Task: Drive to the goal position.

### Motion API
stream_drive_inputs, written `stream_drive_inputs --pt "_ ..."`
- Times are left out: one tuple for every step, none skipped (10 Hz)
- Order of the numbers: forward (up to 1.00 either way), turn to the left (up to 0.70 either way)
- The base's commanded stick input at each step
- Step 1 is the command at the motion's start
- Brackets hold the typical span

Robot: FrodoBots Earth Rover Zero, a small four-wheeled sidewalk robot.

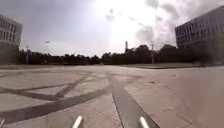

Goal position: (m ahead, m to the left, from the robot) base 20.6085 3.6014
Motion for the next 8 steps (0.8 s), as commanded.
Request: stream_drive_inputs --pt "1.00 -0.01" --pt "1.00 -0.01" --pt "1.00 -0.01" --pt "1.00 0.24" --pt "1.00 0.37" --pt "1.00 0.35" --pt "1.00 0.29" --pt "1.00 0.02"
